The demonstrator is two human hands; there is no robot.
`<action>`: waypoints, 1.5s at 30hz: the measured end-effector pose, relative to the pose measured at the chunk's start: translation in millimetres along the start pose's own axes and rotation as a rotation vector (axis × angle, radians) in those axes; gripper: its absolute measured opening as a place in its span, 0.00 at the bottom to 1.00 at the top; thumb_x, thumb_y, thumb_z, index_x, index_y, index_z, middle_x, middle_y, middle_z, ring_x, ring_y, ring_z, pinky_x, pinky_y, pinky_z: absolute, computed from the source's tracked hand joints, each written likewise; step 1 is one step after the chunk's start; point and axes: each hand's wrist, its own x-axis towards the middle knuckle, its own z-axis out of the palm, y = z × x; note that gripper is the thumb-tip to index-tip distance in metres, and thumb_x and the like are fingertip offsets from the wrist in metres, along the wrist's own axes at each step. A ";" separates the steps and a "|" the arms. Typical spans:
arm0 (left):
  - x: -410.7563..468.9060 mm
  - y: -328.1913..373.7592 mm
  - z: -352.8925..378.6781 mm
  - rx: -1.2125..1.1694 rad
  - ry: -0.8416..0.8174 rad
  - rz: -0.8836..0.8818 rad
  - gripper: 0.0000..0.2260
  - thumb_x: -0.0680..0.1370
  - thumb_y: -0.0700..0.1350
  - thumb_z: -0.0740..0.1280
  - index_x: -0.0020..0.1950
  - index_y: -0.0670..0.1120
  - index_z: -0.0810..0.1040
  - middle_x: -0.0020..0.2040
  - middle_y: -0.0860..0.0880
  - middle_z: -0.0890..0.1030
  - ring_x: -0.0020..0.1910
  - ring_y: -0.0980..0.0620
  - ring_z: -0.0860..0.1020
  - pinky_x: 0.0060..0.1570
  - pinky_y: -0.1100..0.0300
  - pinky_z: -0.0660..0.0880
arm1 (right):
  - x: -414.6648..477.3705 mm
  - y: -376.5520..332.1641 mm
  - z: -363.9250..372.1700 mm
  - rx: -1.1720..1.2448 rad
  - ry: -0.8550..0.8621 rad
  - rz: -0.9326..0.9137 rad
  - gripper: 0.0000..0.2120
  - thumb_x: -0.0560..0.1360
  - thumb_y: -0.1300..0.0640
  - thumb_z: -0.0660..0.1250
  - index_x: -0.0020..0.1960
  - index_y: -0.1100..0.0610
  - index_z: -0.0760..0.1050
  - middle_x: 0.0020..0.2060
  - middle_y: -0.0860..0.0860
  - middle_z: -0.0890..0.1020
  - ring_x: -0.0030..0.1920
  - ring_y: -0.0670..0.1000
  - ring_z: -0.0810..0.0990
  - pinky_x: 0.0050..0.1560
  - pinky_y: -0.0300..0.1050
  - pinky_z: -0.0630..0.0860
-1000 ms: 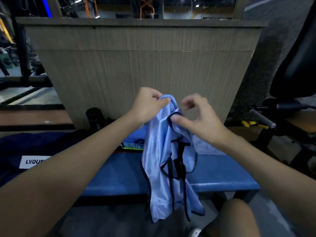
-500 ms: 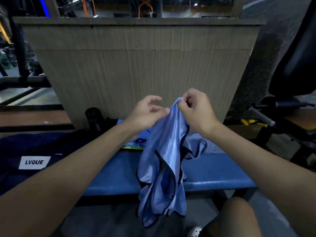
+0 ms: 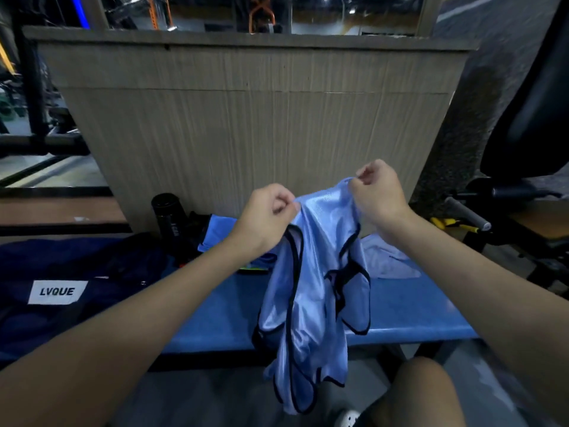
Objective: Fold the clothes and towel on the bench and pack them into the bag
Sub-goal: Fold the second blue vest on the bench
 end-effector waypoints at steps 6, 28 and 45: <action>21.4 37.8 -6.3 -0.097 0.064 0.019 0.08 0.81 0.39 0.65 0.42 0.43 0.79 0.33 0.44 0.77 0.32 0.51 0.74 0.32 0.51 0.74 | -32.8 -1.3 3.6 0.050 -0.283 -0.337 0.11 0.73 0.59 0.74 0.46 0.60 0.72 0.37 0.52 0.76 0.40 0.48 0.73 0.44 0.37 0.70; -21.1 5.3 -13.6 0.076 -0.227 0.080 0.14 0.70 0.44 0.79 0.48 0.40 0.78 0.39 0.47 0.78 0.36 0.52 0.73 0.40 0.60 0.74 | -30.8 -17.1 7.4 0.294 -0.259 0.051 0.09 0.78 0.67 0.63 0.41 0.60 0.79 0.33 0.54 0.82 0.32 0.49 0.79 0.32 0.41 0.75; 12.1 28.3 -0.3 -0.166 0.058 0.015 0.07 0.78 0.40 0.71 0.45 0.36 0.80 0.42 0.30 0.81 0.37 0.47 0.76 0.42 0.37 0.77 | -32.7 0.8 -7.0 0.213 -0.192 -0.134 0.04 0.76 0.63 0.69 0.49 0.59 0.75 0.40 0.51 0.76 0.39 0.45 0.72 0.41 0.33 0.70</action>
